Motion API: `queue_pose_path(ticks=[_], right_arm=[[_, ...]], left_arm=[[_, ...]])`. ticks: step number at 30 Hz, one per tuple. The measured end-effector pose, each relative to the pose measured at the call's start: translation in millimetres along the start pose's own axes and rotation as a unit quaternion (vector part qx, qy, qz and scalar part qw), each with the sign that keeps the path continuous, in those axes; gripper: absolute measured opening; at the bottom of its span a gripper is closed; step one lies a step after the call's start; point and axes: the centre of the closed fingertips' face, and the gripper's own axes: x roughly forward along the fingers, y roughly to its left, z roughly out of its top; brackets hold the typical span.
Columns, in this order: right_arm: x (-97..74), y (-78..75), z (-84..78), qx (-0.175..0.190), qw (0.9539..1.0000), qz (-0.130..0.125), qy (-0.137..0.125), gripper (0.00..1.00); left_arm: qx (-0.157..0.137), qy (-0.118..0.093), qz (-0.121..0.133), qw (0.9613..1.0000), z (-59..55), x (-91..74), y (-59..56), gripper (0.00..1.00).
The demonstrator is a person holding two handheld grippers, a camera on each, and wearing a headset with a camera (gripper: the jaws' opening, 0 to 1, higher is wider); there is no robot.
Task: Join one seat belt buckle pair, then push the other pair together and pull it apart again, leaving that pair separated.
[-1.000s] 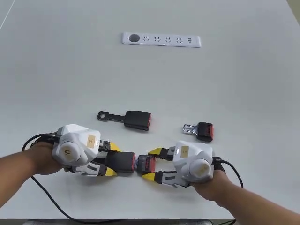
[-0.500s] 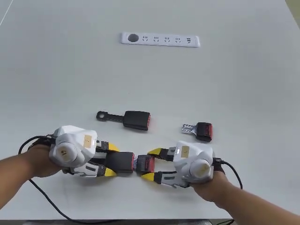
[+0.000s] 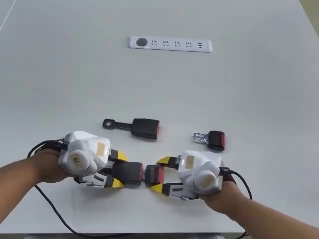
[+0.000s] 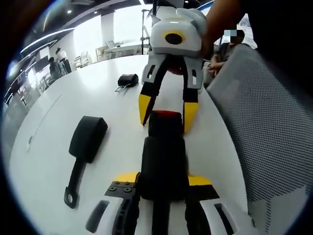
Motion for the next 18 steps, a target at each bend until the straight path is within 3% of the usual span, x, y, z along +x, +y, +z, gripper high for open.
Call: queue_pose_path(ticks=[1, 2, 4, 6, 8, 13, 18], right_arm=[[-1.6, 0.4, 7.6, 0.021, 0.9995, -0.005, -0.023, 0.46], [-3.6, 1.3, 10.4, 0.028, 0.9991, -0.005, -0.031, 0.53], [-11.0, 1.3, 9.9, 0.024, 0.9991, -0.01, -0.032, 0.71], [-18.1, -0.2, 5.9, 0.022, 0.9992, -0.017, -0.029, 0.8], [-26.4, -3.5, 4.0, 0.03, 0.9987, -0.021, -0.035, 0.79], [-46.1, -21.9, 2.5, 0.05, 0.9961, -0.054, -0.048, 0.8], [-63.8, -42.3, -6.3, 0.054, 0.9954, -0.064, -0.046, 0.81]], left_arm=[[-0.044, -0.009, 0.002, 0.999, 4.3, 1.2, -1.6, 0.42], [-0.064, -0.009, 0.001, 0.9979, 6.1, 0.4, -1.5, 0.51], [-0.055, -0.029, 0.012, 0.998, 15.4, -5.8, 2.2, 0.69], [-0.058, -0.037, 0.024, 0.9973, 20.2, -12.5, 6.0, 0.73], [-0.052, -0.044, 0.032, 0.9971, 24.4, -19.0, 8.7, 0.73], [-0.018, -0.038, 0.037, 0.9984, 28.8, -27.2, 10.4, 0.74], [-0.007, -0.036, 0.048, 0.9982, 35.2, -34.9, 25.7, 0.74]])
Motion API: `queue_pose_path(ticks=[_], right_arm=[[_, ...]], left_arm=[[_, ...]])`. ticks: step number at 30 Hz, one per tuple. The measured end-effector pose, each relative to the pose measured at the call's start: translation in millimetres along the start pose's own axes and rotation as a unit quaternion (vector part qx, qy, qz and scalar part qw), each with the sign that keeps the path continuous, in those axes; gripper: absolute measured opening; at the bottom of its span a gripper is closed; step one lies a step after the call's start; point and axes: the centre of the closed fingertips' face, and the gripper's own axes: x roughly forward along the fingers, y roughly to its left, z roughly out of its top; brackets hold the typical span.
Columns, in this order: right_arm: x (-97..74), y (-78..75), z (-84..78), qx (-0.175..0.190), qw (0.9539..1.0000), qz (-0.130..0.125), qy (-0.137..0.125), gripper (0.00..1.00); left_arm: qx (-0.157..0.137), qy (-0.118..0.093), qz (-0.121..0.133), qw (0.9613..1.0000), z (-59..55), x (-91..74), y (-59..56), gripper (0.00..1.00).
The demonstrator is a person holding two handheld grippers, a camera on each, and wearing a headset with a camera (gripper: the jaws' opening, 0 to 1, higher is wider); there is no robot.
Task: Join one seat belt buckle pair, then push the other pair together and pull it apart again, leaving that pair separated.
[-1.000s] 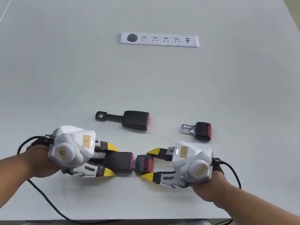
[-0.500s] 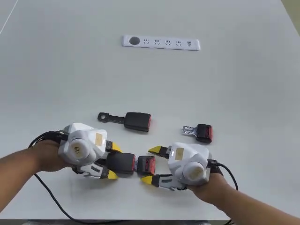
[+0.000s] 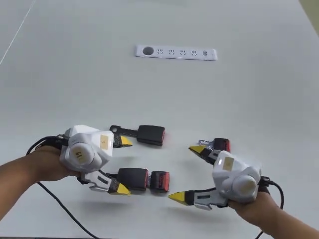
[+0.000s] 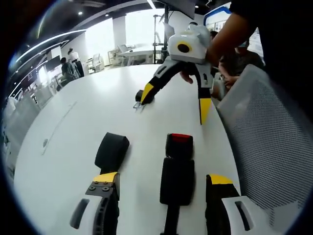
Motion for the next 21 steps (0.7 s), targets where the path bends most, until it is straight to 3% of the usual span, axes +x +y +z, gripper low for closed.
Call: queue_pose_path(ticks=[12, 17, 21], right_arm=[[-39.5, -76.3, -9.8, 0.037, 0.9982, -0.046, -0.004, 0.8], [-46.6, -93.6, -16.7, 0.037, 0.9983, -0.045, 0.009, 0.78], [-47.2, -99.5, -27.0, 0.031, 0.9986, -0.035, 0.027, 0.75]], left_arm=[[0.01, -0.003, 0.028, 0.9995, 13.5, 0.2, 50.4, 0.76], [0.014, -0.008, 0.033, 0.9993, 19.4, 6.7, 66.1, 0.76], [0.023, 0.004, 0.024, 0.9994, 17.4, 17.8, 71.5, 0.76]])
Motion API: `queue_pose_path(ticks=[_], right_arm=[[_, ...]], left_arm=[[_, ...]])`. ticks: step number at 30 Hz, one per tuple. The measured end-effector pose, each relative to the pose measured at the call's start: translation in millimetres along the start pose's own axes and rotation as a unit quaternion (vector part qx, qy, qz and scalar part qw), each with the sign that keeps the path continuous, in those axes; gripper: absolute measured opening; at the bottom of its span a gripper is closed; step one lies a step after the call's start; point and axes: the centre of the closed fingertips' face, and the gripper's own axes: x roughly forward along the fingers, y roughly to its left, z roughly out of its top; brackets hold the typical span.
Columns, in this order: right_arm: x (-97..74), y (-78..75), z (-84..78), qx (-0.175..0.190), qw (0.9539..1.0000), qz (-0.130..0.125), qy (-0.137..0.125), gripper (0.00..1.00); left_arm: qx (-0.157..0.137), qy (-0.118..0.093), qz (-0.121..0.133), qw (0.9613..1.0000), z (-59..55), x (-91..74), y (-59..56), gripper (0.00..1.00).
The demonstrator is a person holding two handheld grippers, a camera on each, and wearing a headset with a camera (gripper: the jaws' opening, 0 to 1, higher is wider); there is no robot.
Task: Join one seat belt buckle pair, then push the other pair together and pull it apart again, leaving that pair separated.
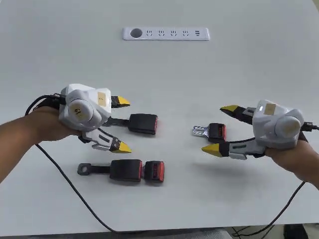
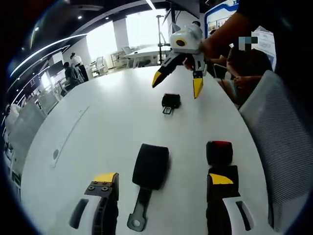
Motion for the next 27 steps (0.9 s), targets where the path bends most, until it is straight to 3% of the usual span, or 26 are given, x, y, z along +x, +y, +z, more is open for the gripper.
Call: queue_pose_path(ticks=[12, 17, 19, 20, 21, 24, 27], right_arm=[[6.7, -4.2, -31.4, -0.001, 0.9979, 0.042, 0.049, 0.68], [9.3, -5.8, -40.6, -0.002, 0.9963, 0.057, 0.064, 0.63], [9.8, -5.0, -43.6, -0.005, 0.9953, 0.065, 0.071, 0.6], [10.1, -5.8, -47.0, -0.013, 0.9945, 0.067, 0.079, 0.58], [11.4, -8.0, -45.3, -0.027, 0.9951, 0.063, 0.072, 0.56], [10.4, -6.5, -47.5, -0.014, 0.9947, 0.069, 0.075, 0.53], [10.3, -5.8, -50.9, -0.04, 0.9933, 0.075, 0.079, 0.46]], left_arm=[[-0.007, 0.024, -0.014, 0.9996, -15.4, 30.9, 18.3, 0.72], [-0.016, 0.02, -0.026, 0.9993, -15.1, 40.2, 20.4, 0.7], [-0.011, 0.028, -0.032, 0.999, -19.8, 44.3, 20.2, 0.67], [-0.013, 0.023, -0.044, 0.9987, -18.2, 46.5, 17.3, 0.67], [-0.021, 0.021, -0.034, 0.999, -17.7, 47.6, 21.1, 0.65], [-0.02, 0.018, -0.034, 0.9991, -16.1, 48.1, 22.8, 0.61], [-0.014, 0.015, -0.038, 0.9991, -15.5, 48.6, 22.6, 0.6]])
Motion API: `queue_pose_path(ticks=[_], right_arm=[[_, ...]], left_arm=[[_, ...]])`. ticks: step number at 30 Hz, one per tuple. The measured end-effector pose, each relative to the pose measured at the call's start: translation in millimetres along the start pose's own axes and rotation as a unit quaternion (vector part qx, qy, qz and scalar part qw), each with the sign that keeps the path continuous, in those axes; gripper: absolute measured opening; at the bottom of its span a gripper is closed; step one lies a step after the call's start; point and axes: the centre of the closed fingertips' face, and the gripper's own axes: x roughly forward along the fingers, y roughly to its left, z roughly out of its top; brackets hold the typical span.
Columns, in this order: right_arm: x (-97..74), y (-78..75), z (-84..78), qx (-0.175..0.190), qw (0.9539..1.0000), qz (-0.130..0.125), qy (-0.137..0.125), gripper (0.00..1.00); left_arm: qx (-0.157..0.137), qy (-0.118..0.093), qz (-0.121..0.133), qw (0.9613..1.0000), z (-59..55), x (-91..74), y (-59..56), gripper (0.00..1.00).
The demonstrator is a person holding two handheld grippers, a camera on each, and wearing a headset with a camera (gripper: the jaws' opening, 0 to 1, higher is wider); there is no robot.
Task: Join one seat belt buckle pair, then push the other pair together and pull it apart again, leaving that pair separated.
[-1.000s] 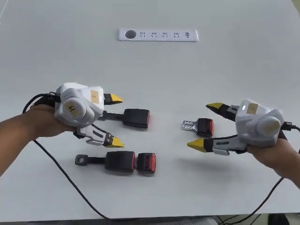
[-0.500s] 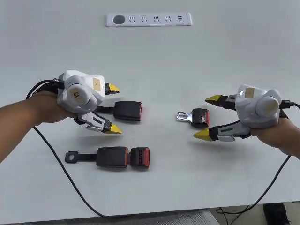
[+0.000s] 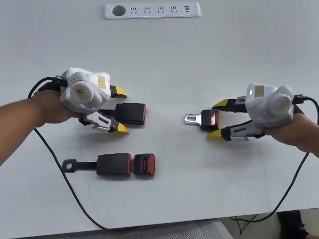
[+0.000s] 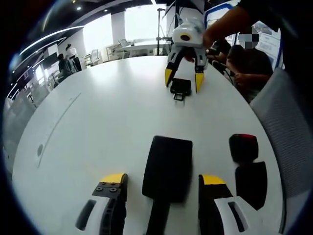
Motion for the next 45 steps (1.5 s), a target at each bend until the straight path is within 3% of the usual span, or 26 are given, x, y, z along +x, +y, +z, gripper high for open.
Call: queue_pose_path(ticks=[4, 6, 8, 14, 27, 45], right_arm=[[0.0, -3.8, -0.7, 0.0, 1.0, -0.003, 0.0, 0.37], [1.0, -4.9, 0.1, -0.008, 1.0, -0.001, -0.004, 0.36], [1.3, -5.0, 0.0, -0.012, 0.9999, 0.0, -0.007, 0.35], [0.8, -6.2, 0.6, -0.013, 0.9996, 0.005, -0.025, 0.34], [4.0, -4.3, 8.9, 0.003, 0.998, 0.004, -0.063, 0.34], [40.9, 1.4, 49.6, -0.008, 0.9957, 0.018, -0.09, 0.34]], left_arm=[[0.006, -0.005, -0.005, 1.0, 1.0, 0.5, -1.7, 0.56], [0.008, -0.007, -0.01, 0.9999, 2.1, 0.1, -5.6, 0.39], [0.015, -0.009, -0.005, 0.9998, 4.2, 0.7, -4.1, 0.36], [0.03, -0.01, -0.011, 0.9995, 5.0, -1.1, -1.7, 0.35], [0.024, -0.01, -0.017, 0.9995, 2.2, -3.4, 6.3, 0.34], [0.024, -0.005, -0.02, 0.9995, 1.0, -3.0, 4.0, 0.34]])
